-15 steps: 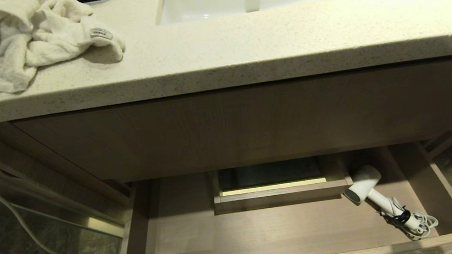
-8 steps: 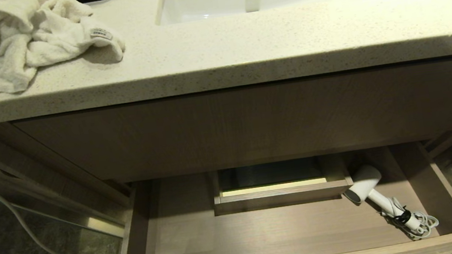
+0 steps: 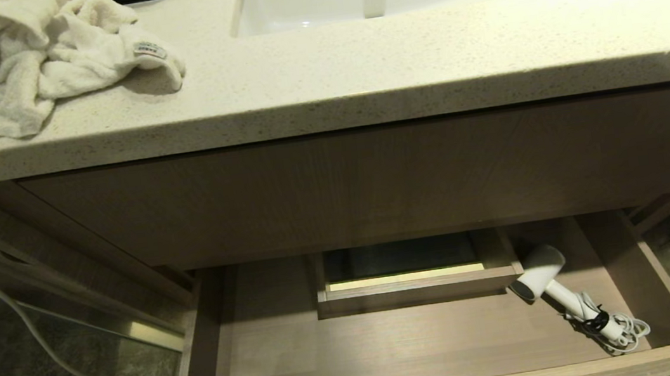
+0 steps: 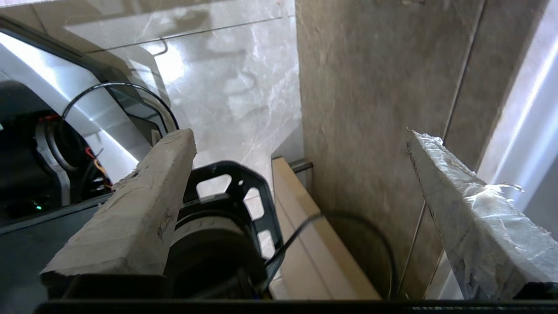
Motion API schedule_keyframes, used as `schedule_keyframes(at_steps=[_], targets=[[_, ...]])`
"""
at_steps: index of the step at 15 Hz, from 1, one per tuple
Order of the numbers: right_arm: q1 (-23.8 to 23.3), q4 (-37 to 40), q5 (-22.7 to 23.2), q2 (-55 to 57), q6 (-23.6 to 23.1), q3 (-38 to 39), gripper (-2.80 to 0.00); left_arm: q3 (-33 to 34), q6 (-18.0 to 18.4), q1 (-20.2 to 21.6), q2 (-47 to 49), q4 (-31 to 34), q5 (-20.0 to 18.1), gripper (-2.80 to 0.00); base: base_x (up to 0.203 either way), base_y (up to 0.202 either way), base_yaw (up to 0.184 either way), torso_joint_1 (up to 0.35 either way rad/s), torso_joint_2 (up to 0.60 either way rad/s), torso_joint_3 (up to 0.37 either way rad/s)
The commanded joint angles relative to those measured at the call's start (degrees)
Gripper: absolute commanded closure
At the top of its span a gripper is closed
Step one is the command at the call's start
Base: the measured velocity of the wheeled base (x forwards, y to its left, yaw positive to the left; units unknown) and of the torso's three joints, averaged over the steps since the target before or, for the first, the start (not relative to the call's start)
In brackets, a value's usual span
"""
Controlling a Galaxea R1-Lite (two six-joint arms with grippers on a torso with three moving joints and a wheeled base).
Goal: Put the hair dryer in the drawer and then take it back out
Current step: Take the hairdryer out
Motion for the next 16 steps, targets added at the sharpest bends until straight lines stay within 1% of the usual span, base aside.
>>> schedule_keyframes(at_steps=[1, 2, 3, 6, 7, 10, 13, 15, 16], targets=[[-12.13, -13.55, 5.17, -1.39, -17.0, 5.29, -2.8, 0.09, 0.02, 0.0, 0.06, 0.0, 0.01, 0.0, 0.0, 0.0, 0.0, 0.0, 0.0, 0.0], [-13.91, -18.9, 6.47, 0.59, -19.8, 7.35, -2.8, 0.09, 0.02, 0.0, 0.06, 0.0, 0.01, 0.0, 0.0, 0.0, 0.0, 0.0, 0.0, 0.0], [-14.45, -20.0, 7.19, 1.57, -21.37, 8.49, -2.8, 0.09, 0.02, 0.0, 0.06, 0.0, 0.01, 0.0, 0.0, 0.0, 0.0, 0.0, 0.0, 0.0], [-14.5, -18.83, 7.79, 1.36, -21.55, 9.53, -2.8, 0.09, 0.02, 0.0, 0.06, 0.0, 0.01, 0.0, 0.0, 0.0, 0.0, 0.0, 0.0, 0.0], [-14.5, -19.0, 7.96, 1.64, -21.55, 9.83, 0.0, 0.09, 0.02, 0.0, 0.06, 0.0, 0.01, 0.0, 0.0, 0.0, 0.0, 0.0, 0.0, 0.0], [-14.48, -20.25, 7.77, 4.9, -21.38, 10.94, 0.0, 0.09, 0.02, 0.0, -0.02, 0.0, 0.01, 0.0, 0.0, 0.0, 0.0, 0.0, 0.0, 0.0], [-14.5, -25.91, 7.65, 11.39, -21.22, 11.2, 0.0, 0.09, 0.02, 0.0, 0.06, 0.0, 0.01, 0.0, 0.0, 0.0, 0.0, 0.0, 0.0, 0.0], [-14.43, -28.83, 7.42, 15.99, -21.25, 10.39, 0.0, 0.09, 0.02, 0.0, 0.06, 0.0, 0.01, 0.0, 0.0, 0.0, 0.0, 0.0, 0.0, 0.0], [-14.38, -29.78, 7.57, 18.87, -21.32, 8.32, 0.0, 0.09, 0.02, 0.0, 0.06, 0.0, 0.01, 0.0, 0.0, 0.0, 0.0, 0.0, 0.0, 0.0]])
